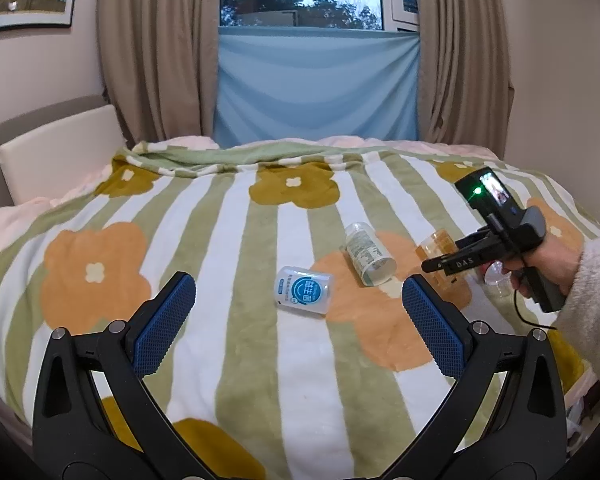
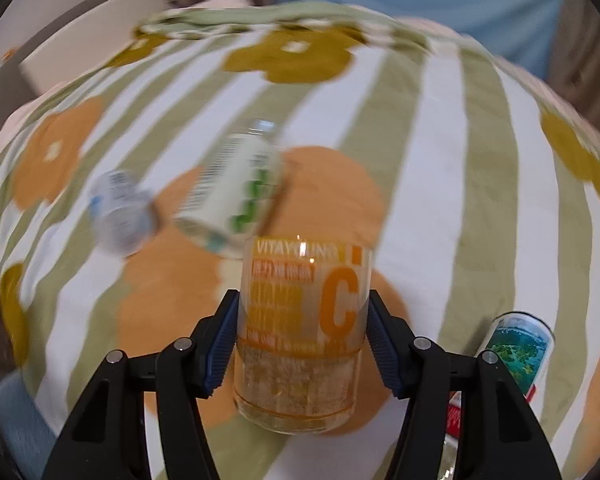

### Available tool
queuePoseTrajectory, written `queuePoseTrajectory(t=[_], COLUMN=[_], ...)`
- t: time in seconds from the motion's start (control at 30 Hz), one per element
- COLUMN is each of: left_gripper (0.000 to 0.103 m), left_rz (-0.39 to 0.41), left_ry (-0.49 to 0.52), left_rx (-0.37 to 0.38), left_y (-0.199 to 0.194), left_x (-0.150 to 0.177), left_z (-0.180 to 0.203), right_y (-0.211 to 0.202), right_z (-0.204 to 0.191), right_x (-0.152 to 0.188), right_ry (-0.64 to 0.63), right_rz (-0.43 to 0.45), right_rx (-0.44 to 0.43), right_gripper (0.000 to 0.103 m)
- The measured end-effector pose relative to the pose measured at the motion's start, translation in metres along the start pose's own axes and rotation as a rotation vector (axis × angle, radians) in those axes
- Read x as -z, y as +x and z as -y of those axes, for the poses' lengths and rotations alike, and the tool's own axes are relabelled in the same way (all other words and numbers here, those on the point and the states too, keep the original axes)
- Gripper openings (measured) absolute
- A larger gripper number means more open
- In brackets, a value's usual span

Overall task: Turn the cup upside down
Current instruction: 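Reach the right gripper to the orange-labelled cup and close on it, then lift the orange-labelled cup with the right gripper and tilt it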

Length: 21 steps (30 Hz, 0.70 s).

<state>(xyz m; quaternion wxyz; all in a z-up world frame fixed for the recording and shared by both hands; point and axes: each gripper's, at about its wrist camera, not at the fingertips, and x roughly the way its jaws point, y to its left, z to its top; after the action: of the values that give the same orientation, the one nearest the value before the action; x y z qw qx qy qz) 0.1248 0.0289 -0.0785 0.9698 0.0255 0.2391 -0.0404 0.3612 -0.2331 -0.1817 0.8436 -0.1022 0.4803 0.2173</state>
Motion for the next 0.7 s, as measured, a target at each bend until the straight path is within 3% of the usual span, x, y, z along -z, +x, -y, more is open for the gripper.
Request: queuePoseTrajectory(t=[0.17,0.33,0.57,0.7], left_gripper=[0.103,0.103,0.103,0.103], left_rz=[-0.003,-0.007,-0.002,-0.003], left_ry=[0.003,0.017,0.011,0.004], left_rx=[0.009,0.009,-0.003,-0.007], left_y=[-0.003,-0.008,-0.013,-0.013], left_x=[0.0,0.001,0.002,0.003], left_z=[0.002,0.005,0.0,-0.002], right_y=[-0.025,-0.021,-0.015,-0.006], right_z=[-0.048,-0.088,-0.116,-0.127], right_x=[0.01,0.031,0.042,0.039], right_ry=[-0.191,-0.374,-0.529,-0.55], right_rz=[-0.016,-0.117,-0.205,-0.224], right_rx=[-0.054,-0.078,-0.054,-0.066], right_gripper=[0.056,0.056,0.055,0.055])
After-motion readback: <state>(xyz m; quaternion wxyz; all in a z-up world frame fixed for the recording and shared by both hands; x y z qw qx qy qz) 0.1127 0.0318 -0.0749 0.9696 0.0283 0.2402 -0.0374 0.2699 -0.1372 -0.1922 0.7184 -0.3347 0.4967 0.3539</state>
